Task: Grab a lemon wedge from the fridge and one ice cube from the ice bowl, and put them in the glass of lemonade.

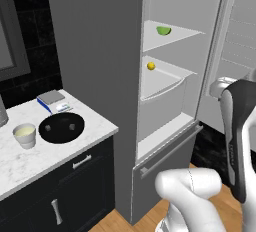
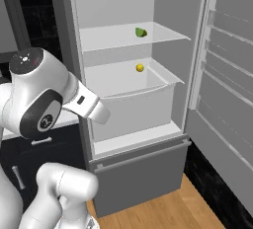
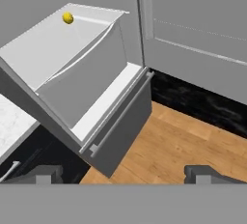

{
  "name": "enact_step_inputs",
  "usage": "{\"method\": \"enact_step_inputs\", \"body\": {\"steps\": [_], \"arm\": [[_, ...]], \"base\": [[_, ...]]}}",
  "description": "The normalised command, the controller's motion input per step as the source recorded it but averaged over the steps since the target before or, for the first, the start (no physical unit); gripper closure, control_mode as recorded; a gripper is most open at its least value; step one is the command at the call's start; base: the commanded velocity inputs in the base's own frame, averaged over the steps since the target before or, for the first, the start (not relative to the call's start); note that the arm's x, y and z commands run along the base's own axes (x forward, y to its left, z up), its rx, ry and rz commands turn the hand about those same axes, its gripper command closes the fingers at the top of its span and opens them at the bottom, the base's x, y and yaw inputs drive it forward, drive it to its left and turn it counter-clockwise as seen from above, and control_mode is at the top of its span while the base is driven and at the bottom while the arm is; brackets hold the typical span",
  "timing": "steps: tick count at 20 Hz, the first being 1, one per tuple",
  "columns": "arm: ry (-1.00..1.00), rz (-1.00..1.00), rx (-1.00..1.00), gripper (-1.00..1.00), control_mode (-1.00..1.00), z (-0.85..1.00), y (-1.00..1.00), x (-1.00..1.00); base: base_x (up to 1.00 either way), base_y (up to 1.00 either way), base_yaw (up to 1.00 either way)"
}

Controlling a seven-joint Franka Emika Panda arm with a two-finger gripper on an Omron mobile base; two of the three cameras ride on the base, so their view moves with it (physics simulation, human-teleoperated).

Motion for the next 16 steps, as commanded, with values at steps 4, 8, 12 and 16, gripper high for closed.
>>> {"method": "enact_step_inputs", "body": {"steps": [4, 8, 12, 16], "arm": [[0.0, 0.0, 0.0, -1.0, -1.0, 0.0, 0.0, 0.0], [0.0, 0.0, 0.0, -1.0, -1.0, 0.0, 0.0, 0.0], [0.0, 0.0, 0.0, -1.0, -1.0, 0.0, 0.0, 0.0], [0.0, 0.0, 0.0, -1.0, 1.0, 0.0, 0.0, 0.0]], "base": [[0.0, 0.0, 0.0], [0.0, 0.0, 0.0], [0.0, 0.0, 0.0], [-0.02, -0.05, 0.0]]}}
